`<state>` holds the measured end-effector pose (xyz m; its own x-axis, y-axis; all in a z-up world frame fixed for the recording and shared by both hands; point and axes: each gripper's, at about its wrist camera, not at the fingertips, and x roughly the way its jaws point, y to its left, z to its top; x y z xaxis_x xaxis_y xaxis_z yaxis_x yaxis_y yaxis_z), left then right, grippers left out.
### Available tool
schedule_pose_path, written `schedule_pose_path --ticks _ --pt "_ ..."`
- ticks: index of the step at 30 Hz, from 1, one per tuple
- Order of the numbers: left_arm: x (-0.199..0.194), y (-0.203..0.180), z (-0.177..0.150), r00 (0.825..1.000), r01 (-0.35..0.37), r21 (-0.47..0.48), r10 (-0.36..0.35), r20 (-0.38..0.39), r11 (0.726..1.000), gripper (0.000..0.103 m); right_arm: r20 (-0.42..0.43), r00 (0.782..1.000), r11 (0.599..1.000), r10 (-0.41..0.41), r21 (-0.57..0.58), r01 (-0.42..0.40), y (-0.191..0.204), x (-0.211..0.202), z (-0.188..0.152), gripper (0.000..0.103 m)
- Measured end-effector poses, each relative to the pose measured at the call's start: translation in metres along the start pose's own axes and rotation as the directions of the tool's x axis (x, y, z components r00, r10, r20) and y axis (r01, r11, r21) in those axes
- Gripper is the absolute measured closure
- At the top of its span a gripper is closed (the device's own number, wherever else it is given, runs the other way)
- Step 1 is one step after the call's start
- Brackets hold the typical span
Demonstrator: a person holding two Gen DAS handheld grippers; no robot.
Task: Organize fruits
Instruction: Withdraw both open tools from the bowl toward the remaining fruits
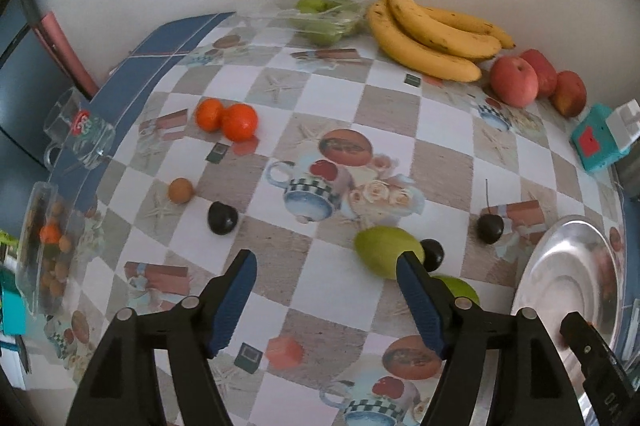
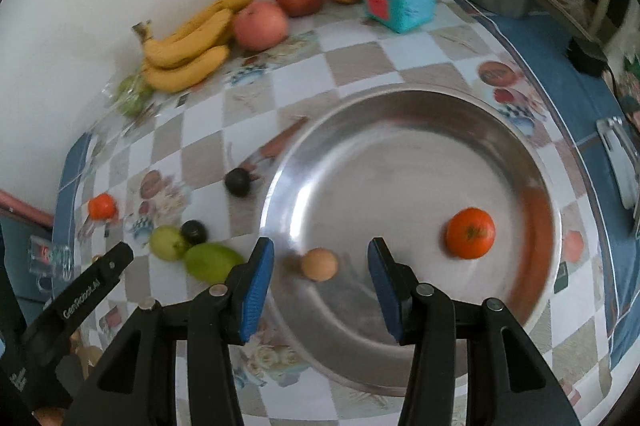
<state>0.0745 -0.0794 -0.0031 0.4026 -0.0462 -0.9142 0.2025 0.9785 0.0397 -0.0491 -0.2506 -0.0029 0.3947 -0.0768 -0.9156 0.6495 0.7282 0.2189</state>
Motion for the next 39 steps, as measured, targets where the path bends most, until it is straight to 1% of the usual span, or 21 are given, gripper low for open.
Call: schedule_pose_path --ticks 7,10,11,13,16,19,25,27,29,35,36,38,39 --pt "0.001 0.009 0.001 1.0 0.0 -0.026 0.0 -0.014 1.0 0.027 -0.004 1.0 1.0 -0.001 -0.009 0.001 0.005 0.002 -0.001 0.053" --pt "0.004 0.01 0.0 0.999 -0.022 -0.025 0.021 -0.024 0.999 0.016 -0.006 1.0 1.0 -0.006 -0.001 0.006 0.003 0.003 0.0 0.053" --pt "0.004 0.01 -0.001 0.999 -0.032 -0.02 0.032 -0.025 0.999 0.012 -0.008 1.0 1.0 -0.007 -0.003 0.007 0.003 0.004 0.0 0.048" --pt "0.006 0.01 -0.002 0.998 -0.049 -0.009 0.049 -0.029 0.999 0.011 -0.009 1.0 1.0 -0.012 -0.008 0.012 0.003 0.005 0.0 0.042" --pt "0.01 0.009 -0.003 0.997 -0.064 0.003 0.065 -0.04 0.998 0.009 -0.014 1.0 1.0 -0.013 -0.013 0.013 0.003 0.006 -0.001 0.041" --pt "0.012 0.01 -0.004 0.996 -0.072 0.009 0.073 -0.048 0.997 0.007 -0.021 1.0 1.0 -0.022 -0.022 0.021 0.004 0.009 -0.001 0.033" --pt "0.012 0.009 -0.004 0.997 -0.068 0.01 0.068 -0.046 0.998 0.005 -0.02 0.999 0.999 -0.034 -0.036 0.033 0.005 0.011 -0.002 0.033" --pt "0.011 0.009 -0.003 0.997 -0.061 0.014 0.061 -0.041 0.998 0.0 -0.019 0.999 0.998 -0.04 -0.041 0.039 0.005 0.011 -0.002 0.029" --pt "0.011 0.007 -0.003 0.998 -0.056 0.025 0.057 -0.031 0.998 0.0 -0.018 0.999 0.998 -0.04 -0.043 0.039 0.005 0.011 -0.002 0.025" --pt "0.011 0.004 -0.003 0.999 -0.025 0.04 0.026 -0.022 0.999 0.0 -0.011 0.999 0.998 -0.05 -0.05 0.049 0.004 0.012 -0.001 0.024" --pt "0.011 0.004 -0.003 1.0 -0.021 0.039 0.022 -0.019 0.999 0.0 -0.012 0.999 0.998 -0.05 -0.049 0.05 0.004 0.012 -0.001 0.023" --pt "0.01 0.005 -0.002 1.0 -0.014 0.033 0.014 -0.008 0.999 0.0 -0.009 0.999 0.998 -0.052 -0.048 0.051 0.004 0.013 -0.001 0.016" --pt "0.01 0.006 -0.002 1.0 -0.011 0.031 0.011 -0.003 0.999 0.0 -0.004 0.999 0.997 -0.054 -0.048 0.054 0.004 0.013 -0.001 0.015"
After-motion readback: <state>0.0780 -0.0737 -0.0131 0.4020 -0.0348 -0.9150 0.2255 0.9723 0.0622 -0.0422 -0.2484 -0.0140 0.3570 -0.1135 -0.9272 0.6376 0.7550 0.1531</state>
